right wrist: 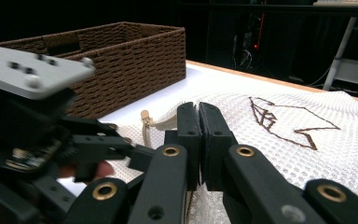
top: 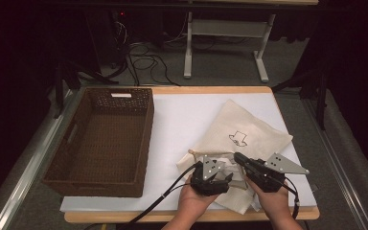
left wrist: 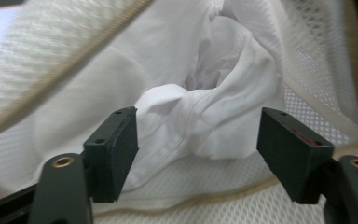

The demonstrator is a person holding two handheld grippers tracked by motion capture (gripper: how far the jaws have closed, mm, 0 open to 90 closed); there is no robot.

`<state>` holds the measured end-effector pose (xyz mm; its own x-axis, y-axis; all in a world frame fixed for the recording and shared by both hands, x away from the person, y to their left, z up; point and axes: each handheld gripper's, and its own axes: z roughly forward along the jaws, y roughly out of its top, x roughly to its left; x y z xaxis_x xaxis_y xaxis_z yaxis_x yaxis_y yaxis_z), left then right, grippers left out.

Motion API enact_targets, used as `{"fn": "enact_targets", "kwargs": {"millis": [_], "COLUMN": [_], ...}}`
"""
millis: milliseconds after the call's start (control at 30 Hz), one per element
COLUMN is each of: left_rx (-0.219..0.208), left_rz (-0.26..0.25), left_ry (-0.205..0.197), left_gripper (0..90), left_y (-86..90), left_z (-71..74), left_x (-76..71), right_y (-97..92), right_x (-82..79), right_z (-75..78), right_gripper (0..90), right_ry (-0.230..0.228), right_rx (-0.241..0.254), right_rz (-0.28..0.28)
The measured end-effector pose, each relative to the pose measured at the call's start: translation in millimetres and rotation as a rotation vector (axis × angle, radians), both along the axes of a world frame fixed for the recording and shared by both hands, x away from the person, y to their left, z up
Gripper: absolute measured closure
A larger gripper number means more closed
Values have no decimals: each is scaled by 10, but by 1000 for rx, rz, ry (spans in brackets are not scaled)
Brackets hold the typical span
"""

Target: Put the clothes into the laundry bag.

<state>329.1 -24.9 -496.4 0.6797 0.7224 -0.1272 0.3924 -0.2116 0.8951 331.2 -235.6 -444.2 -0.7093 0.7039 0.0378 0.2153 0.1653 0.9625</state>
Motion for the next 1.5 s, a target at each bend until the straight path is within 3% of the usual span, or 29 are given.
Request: {"fn": "enact_targets", "kwargs": {"millis": [133,700,867,1000,1200,1267,1433,1500], "left_rx": [-26,-5,33,90,70,76,60,82], "left_rz": [10,59,70,65,99,109,109,105], "left_ry": [-5,-20,-24,-37,-52,-36,-42,-43], "left_gripper": [270,260,261,261,296,321,321,321], "left_y": [112,519,689,821,1023,1042,1033,1025], "left_z": [21,52,65,84,-46,-62,-52,-65], "left_x": [-78,-202,-234,-250,-303,-284,-255,-246], "right_y": [0,-20,-18,-17,-20,-25,-20,-9], "right_x": [-2,-13,-11,-12,-13,-17,-39,-50], "right_z": [-4,1,1,-1,0,8,13,3], "right_gripper": [895,895,895,895,894,895,894,894], "right_ry": [0,3,1,0,-2,-1,1,12], "right_rx": [0,6,5,3,2,3,-11,-22], "right_rz": [0,-4,-3,-2,0,5,20,30]}}
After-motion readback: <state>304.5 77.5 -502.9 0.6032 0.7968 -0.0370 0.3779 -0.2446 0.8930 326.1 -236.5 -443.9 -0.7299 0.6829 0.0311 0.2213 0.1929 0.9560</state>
